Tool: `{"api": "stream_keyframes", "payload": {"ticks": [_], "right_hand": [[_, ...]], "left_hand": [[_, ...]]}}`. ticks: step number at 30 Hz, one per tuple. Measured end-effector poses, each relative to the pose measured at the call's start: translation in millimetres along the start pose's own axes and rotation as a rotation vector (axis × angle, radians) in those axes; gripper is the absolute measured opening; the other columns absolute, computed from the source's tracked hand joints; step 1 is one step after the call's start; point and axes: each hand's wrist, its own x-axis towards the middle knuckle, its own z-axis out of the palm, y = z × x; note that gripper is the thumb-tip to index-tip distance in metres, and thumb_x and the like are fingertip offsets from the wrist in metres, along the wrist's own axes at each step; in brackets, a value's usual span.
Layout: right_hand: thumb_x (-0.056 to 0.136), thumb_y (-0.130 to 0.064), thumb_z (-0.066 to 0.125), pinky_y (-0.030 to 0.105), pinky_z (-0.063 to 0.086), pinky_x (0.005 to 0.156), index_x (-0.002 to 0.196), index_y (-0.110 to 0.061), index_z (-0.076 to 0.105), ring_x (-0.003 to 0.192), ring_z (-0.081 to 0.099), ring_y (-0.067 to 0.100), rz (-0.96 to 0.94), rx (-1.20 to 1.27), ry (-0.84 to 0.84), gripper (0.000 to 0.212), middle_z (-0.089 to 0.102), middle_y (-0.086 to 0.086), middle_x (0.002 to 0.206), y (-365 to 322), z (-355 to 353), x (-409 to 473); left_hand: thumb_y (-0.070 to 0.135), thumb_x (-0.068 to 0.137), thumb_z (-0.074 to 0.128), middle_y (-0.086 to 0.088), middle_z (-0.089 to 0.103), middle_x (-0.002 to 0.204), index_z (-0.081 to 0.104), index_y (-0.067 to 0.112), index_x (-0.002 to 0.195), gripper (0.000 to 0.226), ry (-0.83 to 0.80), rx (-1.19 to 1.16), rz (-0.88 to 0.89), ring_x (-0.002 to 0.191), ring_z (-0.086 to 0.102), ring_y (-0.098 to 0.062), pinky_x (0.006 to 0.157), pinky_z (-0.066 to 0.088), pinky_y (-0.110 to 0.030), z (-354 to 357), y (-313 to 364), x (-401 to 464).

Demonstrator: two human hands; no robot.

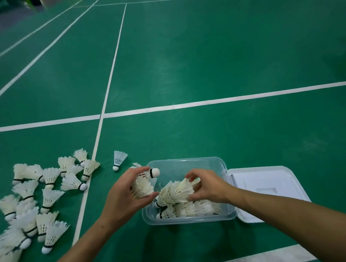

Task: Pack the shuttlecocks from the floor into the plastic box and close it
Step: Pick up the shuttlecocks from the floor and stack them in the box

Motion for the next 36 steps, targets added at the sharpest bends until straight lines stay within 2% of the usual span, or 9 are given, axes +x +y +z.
{"api": "stream_keyframes", "payload": {"ticks": [7, 11, 19, 21, 23, 25, 27, 31, 36], "right_hand": [[0.069, -0.051, 0.095, 0.027, 0.053, 0.082, 0.131, -0.023, 0.058, 0.095, 0.062, 0.009, 0.012, -0.17, -0.028, 0.077, 0.064, -0.007, 0.123, -2.3, 0.6, 1.8], [0.07, -0.055, 0.093, 0.033, 0.052, 0.094, 0.139, -0.024, 0.051, 0.108, 0.056, 0.013, 0.003, -0.225, -0.075, 0.086, 0.061, -0.005, 0.132, -5.1, 2.1, 1.7], [0.07, -0.066, 0.088, 0.042, 0.045, 0.113, 0.159, -0.027, 0.031, 0.137, 0.048, 0.019, -0.052, -0.257, -0.137, 0.112, 0.047, -0.002, 0.153, -16.1, -11.6, -0.7], [0.073, -0.073, 0.081, 0.041, 0.046, 0.113, 0.158, -0.027, 0.034, 0.135, 0.049, 0.016, -0.064, -0.221, -0.117, 0.108, 0.048, -0.003, 0.153, -26.7, -23.3, -4.0], [0.082, -0.074, 0.072, 0.034, 0.052, 0.102, 0.148, -0.027, 0.05, 0.121, 0.056, 0.008, -0.092, -0.117, -0.013, 0.084, 0.057, -0.007, 0.142, -41.1, -40.3, -4.9], [0.089, -0.069, 0.068, 0.033, 0.058, 0.096, 0.136, -0.029, 0.062, 0.109, 0.063, 0.005, -0.133, 0.045, 0.045, 0.062, 0.064, -0.011, 0.13, -56.2, -57.7, -2.2], [0.093, -0.055, 0.074, 0.032, 0.059, 0.097, 0.136, -0.03, 0.064, 0.109, 0.068, 0.007, -0.183, 0.191, -0.024, 0.051, 0.064, -0.012, 0.133, -64.7, -68.8, 1.6], [0.096, -0.024, 0.079, 0.044, 0.061, 0.098, 0.149, -0.035, 0.055, 0.115, 0.073, 0.021, -0.202, 0.431, -0.276, 0.06, 0.057, -0.007, 0.151, -64.6, -73.4, 0.9], [0.1, -0.015, 0.073, 0.047, 0.061, 0.099, 0.15, -0.032, 0.057, 0.12, 0.071, 0.022, -0.188, 0.527, -0.416, 0.055, 0.061, 0.004, 0.147, -63.0, -74.2, -5.0]], "left_hand": [[0.061, 0.076, 0.081, 0.019, 0.064, 0.125, 0.059, 0.039, 0.136, 0.068, -0.029, 0.026, 0.003, 0.106, 0.063, -0.009, 0.082, 0.058, -0.04, 0.4, 2.9, 0.1], [0.058, 0.075, 0.086, 0.025, 0.062, 0.127, 0.058, 0.042, 0.137, 0.069, -0.096, 0.082, 0.017, 0.109, 0.061, -0.003, 0.085, 0.057, -0.034, 2.6, 7.0, 1.2], [0.05, 0.075, 0.09, 0.026, 0.062, 0.128, 0.059, 0.044, 0.134, 0.066, -0.167, 0.082, 0.073, 0.12, 0.062, -0.006, 0.093, 0.057, -0.038, 0.3, 17.3, 12.5], [0.05, 0.075, 0.089, 0.025, 0.063, 0.128, 0.06, 0.043, 0.133, 0.065, -0.19, 0.055, 0.091, 0.119, 0.062, -0.006, 0.092, 0.057, -0.039, 0.3, 22.0, 16.0], [0.049, 0.075, 0.088, 0.024, 0.064, 0.127, 0.061, 0.043, 0.131, 0.062, -0.221, 0.038, 0.113, 0.117, 0.062, -0.006, 0.091, 0.057, -0.04, 0.6, 27.1, 19.5], [0.048, 0.076, 0.089, 0.024, 0.064, 0.128, 0.062, 0.041, 0.131, 0.062, -0.267, 0.023, 0.146, 0.119, 0.062, -0.008, 0.093, 0.056, -0.041, 2.0, 33.2, 21.7], [0.043, 0.077, 0.091, 0.021, 0.065, 0.129, 0.063, 0.038, 0.131, 0.061, -0.315, -0.005, 0.186, 0.121, 0.062, -0.011, 0.097, 0.054, -0.043, 4.4, 40.3, 23.3], [0.042, 0.077, 0.093, 0.021, 0.066, 0.128, 0.064, 0.04, 0.129, 0.059, -0.383, -0.021, 0.225, 0.12, 0.061, -0.014, 0.097, 0.053, -0.046, 3.8, 52.9, 25.9], [0.037, 0.077, 0.093, 0.022, 0.065, 0.128, 0.066, 0.04, 0.125, 0.056, -0.459, -0.045, 0.207, 0.122, 0.061, -0.012, 0.098, 0.053, -0.042, -0.1, 55.8, 25.0]]}}
